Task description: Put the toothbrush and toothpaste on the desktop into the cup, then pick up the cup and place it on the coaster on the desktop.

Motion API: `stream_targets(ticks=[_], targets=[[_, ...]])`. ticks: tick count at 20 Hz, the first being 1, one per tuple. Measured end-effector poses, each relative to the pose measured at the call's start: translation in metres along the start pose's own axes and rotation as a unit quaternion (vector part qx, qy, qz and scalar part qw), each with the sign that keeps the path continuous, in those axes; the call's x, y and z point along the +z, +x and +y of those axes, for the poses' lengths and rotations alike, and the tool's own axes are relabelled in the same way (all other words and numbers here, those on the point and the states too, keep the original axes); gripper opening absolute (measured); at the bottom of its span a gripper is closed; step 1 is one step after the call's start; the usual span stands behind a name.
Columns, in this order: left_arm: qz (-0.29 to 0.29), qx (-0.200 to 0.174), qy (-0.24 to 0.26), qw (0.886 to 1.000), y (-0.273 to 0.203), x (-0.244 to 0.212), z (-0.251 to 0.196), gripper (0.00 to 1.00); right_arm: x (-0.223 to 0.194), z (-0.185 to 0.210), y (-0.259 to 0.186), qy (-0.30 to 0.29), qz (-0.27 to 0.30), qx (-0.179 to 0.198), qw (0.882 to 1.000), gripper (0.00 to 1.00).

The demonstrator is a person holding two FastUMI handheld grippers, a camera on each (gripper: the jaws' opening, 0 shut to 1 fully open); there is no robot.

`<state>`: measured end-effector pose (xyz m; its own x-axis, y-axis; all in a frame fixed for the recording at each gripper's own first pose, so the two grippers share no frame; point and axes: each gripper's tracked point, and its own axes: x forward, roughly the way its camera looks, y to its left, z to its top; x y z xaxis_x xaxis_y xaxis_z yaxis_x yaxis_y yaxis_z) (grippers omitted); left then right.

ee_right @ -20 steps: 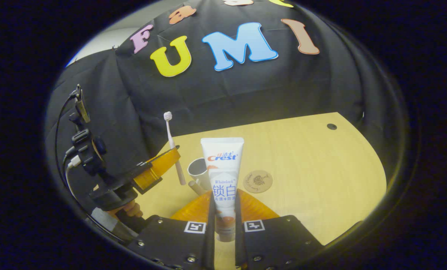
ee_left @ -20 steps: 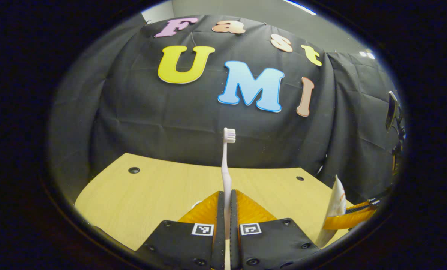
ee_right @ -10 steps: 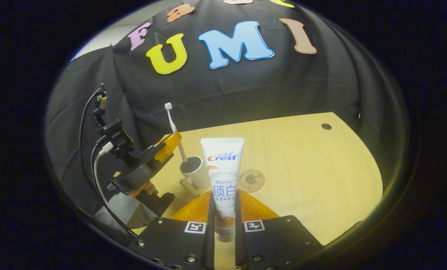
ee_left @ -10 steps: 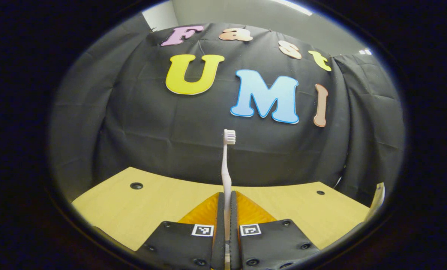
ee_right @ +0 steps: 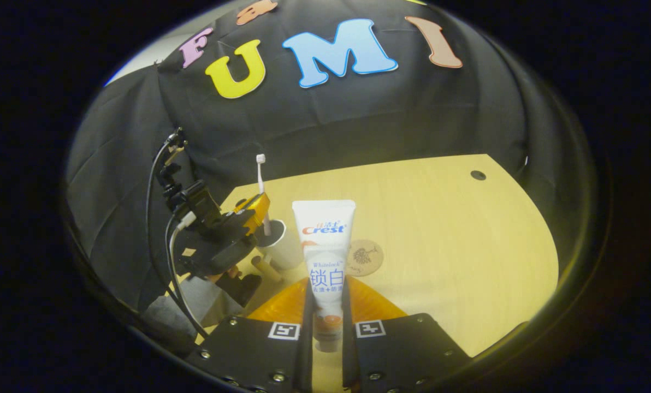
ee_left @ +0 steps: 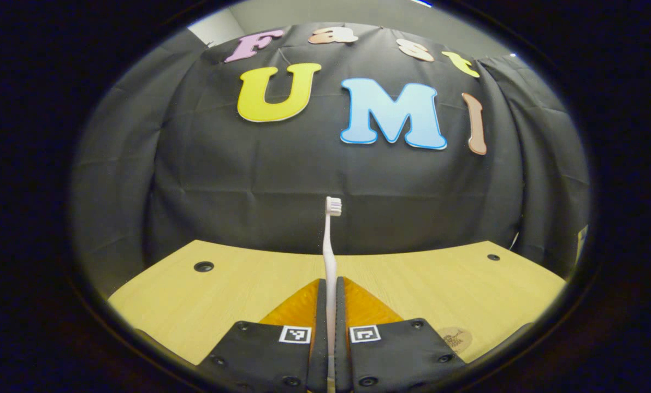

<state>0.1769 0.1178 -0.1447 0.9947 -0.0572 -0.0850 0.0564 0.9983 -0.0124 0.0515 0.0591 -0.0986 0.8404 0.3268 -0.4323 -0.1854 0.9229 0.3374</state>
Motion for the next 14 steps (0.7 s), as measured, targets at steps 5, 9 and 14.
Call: stream_targets(ticks=[5,9,14], targets=[[0.014,0.001,0.012,1.000,-0.005,-0.015,-0.003,0.12,-0.002,-0.001,0.001,0.001,0.004,0.004,1.000,0.22],[0.015,0.003,0.014,1.000,-0.013,-0.024,-0.001,0.11,-0.006,0.002,0.001,-0.001,0.011,0.011,1.000,0.22],[-0.019,-0.006,-0.003,1.000,-0.016,-0.013,-0.006,0.11,-0.015,0.005,0.001,-0.012,0.026,0.016,0.999,0.22]])
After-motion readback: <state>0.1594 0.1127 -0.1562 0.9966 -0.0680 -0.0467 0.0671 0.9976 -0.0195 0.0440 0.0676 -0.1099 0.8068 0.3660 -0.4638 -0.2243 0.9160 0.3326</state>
